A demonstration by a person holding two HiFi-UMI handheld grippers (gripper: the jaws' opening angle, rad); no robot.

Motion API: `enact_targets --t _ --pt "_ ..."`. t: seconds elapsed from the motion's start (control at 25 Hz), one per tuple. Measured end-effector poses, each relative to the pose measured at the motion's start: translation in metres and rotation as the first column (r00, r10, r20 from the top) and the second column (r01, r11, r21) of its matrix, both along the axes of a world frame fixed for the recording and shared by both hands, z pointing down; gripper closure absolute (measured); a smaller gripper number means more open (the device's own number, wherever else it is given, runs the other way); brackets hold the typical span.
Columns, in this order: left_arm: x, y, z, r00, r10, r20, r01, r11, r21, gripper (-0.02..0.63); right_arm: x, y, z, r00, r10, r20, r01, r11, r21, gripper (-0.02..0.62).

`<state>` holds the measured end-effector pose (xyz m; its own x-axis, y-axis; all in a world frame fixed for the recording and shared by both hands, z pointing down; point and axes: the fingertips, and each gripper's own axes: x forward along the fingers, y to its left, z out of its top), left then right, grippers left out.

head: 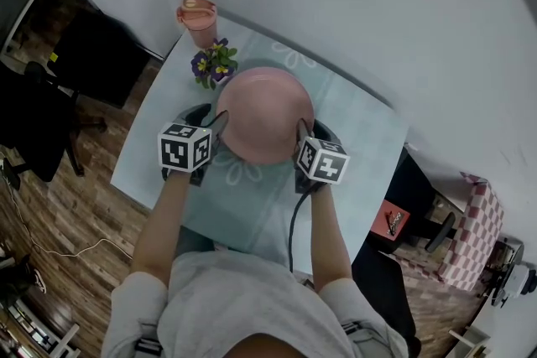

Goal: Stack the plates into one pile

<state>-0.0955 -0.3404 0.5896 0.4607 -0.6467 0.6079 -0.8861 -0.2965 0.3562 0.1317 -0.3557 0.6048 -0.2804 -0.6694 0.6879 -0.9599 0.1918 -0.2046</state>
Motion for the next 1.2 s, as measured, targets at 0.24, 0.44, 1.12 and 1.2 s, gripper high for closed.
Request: enact_targets --t 0.24,0.44,1.12,1.2 --pt "0.004 0.004 -0.029 0.999 0.040 0.007 -0.041 0.991 0.127 0.461 0.008 0.003 -0.018 0.998 0.053 -0.034 -0.049 0.995 0.090 0.467" --pt "0.010 0.009 -0.059 0.995 0.095 0.030 -0.099 0.965 0.241 0.601 -0.005 0.013 -0.051 0.996 0.063 0.070 -0.075 0.980 0.183 0.595" --pt "0.003 0.045 -0.162 0.972 0.233 0.037 -0.221 0.842 0.492 0.601 -0.029 0.098 -0.168 0.989 0.142 0.034 -0.141 0.874 0.465 0.595" --pt "0.003 0.049 -0.175 0.967 0.252 0.033 -0.232 0.822 0.520 0.601 -0.032 0.108 -0.180 0.988 0.153 0.023 -0.145 0.858 0.493 0.595"
